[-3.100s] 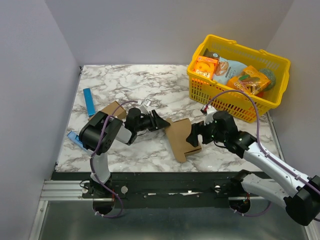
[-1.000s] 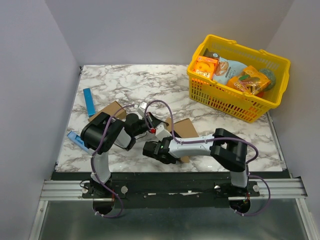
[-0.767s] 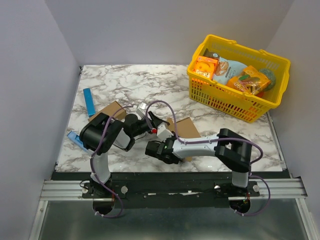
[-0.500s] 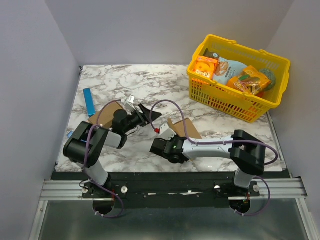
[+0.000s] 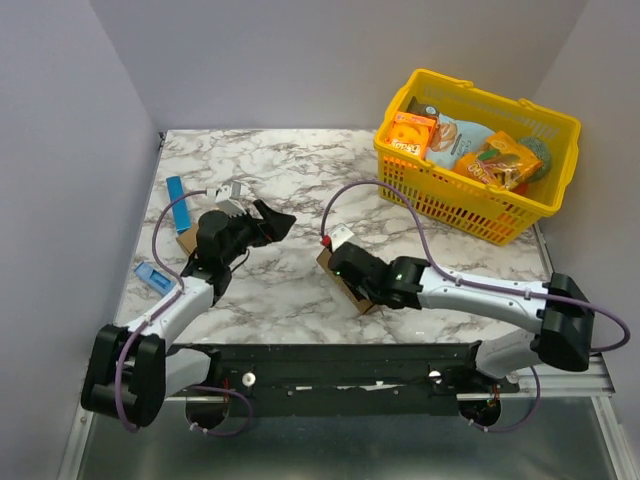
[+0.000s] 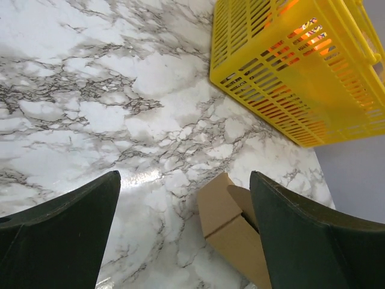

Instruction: Fold the paper box

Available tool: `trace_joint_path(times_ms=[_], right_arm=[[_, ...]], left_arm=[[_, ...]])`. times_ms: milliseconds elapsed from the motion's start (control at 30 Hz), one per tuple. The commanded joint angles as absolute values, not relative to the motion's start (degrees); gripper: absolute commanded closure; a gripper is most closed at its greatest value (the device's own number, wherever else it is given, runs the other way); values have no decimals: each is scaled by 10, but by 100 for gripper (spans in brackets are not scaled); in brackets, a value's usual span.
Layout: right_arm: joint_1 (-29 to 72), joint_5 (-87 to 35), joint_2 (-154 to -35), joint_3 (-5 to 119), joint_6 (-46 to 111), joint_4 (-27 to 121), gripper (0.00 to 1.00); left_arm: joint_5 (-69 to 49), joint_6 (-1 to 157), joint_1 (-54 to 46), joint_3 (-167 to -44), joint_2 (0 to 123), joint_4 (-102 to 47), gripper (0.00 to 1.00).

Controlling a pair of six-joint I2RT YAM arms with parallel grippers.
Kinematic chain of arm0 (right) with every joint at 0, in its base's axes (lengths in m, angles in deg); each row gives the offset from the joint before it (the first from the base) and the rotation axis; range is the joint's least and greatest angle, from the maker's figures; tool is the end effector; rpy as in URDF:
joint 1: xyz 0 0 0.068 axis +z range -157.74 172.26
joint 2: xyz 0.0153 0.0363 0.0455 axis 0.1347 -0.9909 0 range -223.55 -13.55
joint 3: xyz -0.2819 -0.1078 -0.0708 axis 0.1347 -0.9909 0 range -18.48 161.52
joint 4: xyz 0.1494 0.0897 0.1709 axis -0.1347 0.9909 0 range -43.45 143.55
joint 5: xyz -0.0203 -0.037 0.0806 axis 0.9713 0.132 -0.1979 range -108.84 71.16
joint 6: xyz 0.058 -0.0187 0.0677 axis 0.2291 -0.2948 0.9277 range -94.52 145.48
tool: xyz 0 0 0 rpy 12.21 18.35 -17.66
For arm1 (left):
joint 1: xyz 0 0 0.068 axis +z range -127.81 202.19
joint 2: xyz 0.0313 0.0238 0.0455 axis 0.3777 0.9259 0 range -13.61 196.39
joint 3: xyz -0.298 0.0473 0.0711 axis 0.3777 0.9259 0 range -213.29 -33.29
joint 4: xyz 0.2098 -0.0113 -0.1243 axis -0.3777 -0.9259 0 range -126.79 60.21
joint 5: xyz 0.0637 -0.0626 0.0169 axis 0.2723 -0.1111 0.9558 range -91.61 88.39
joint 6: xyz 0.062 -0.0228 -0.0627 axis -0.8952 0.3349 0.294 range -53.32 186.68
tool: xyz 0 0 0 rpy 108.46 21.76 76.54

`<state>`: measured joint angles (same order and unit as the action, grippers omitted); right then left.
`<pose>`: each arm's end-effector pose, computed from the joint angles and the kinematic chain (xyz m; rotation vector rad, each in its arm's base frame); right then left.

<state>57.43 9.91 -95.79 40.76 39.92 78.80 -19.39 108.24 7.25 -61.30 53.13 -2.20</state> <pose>0.1592 0.2504 0.2602 -0.8425 2.2205 0.0081 0.2483 -0.0920 0.2670 -0.1940 1.8535 -0.9743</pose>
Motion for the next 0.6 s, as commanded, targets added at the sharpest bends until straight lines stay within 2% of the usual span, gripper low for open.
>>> trace_joint_path(times_ms=[0, 167, 300, 400, 567], right_arm=[[512, -85, -900, 414, 328, 770, 99], [422, -257, -871, 392, 242, 739, 99], [368, -439, -868, 376, 191, 723, 100], [337, -520, -882, 374, 170, 723, 99], [300, -565, -912, 372, 147, 738, 99]], left_arm=[[-173, 1028, 79, -616, 460, -110, 1], [-244, 1030, 81, -582, 419, -35, 1], [-330, 1025, 80, -561, 456, 52, 1], [-385, 1036, 82, -547, 496, 160, 1], [-482, 1059, 84, -562, 551, 261, 2]])
